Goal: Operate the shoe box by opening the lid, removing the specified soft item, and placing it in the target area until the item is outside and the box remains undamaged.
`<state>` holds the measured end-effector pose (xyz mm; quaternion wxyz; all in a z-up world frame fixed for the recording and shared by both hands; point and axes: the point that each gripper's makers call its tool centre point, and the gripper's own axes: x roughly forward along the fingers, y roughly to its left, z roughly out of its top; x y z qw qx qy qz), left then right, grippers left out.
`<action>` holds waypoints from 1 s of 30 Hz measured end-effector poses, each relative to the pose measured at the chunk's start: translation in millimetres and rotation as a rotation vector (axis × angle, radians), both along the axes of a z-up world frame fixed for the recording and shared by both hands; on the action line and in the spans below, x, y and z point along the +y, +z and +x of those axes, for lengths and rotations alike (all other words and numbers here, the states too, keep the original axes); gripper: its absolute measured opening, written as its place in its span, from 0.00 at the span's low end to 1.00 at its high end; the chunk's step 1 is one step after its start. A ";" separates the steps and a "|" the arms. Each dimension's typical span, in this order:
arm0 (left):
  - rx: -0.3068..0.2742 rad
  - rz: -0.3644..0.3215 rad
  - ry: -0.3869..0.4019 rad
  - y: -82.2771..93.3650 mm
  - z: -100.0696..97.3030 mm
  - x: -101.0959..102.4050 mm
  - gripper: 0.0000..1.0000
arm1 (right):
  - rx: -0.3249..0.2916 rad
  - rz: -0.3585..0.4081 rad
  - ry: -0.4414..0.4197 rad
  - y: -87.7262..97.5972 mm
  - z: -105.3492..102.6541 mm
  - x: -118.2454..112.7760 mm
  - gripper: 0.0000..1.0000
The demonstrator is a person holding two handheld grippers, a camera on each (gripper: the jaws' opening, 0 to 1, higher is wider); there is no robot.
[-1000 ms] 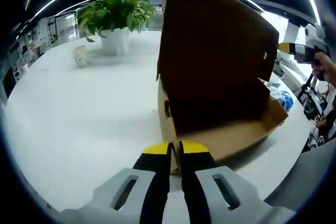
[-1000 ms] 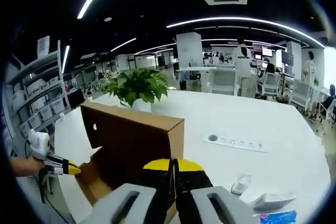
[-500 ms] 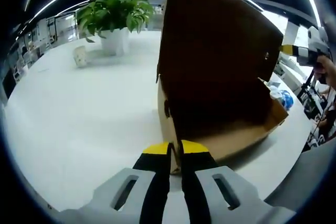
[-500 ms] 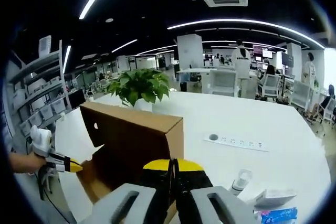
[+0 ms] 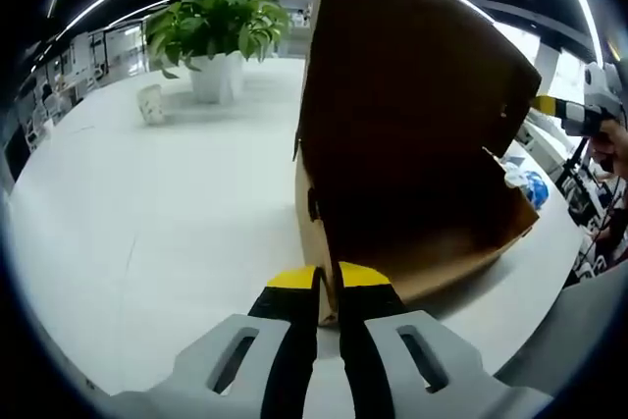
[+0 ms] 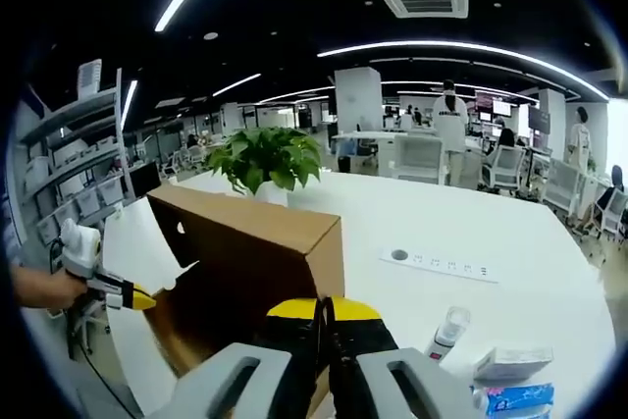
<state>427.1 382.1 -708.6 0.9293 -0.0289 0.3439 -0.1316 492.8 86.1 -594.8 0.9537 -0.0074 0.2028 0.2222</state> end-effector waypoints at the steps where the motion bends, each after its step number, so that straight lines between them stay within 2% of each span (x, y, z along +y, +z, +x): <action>1: 0.000 -0.001 0.001 0.0 0.0 0.0 0.04 | -0.004 -0.006 0.003 -0.5 -1.7 0.3 0.00; 30: -0.006 -0.033 0.023 1.1 0.8 -0.8 0.05 | 0.000 -0.021 0.025 -15.7 -28.9 1.6 0.00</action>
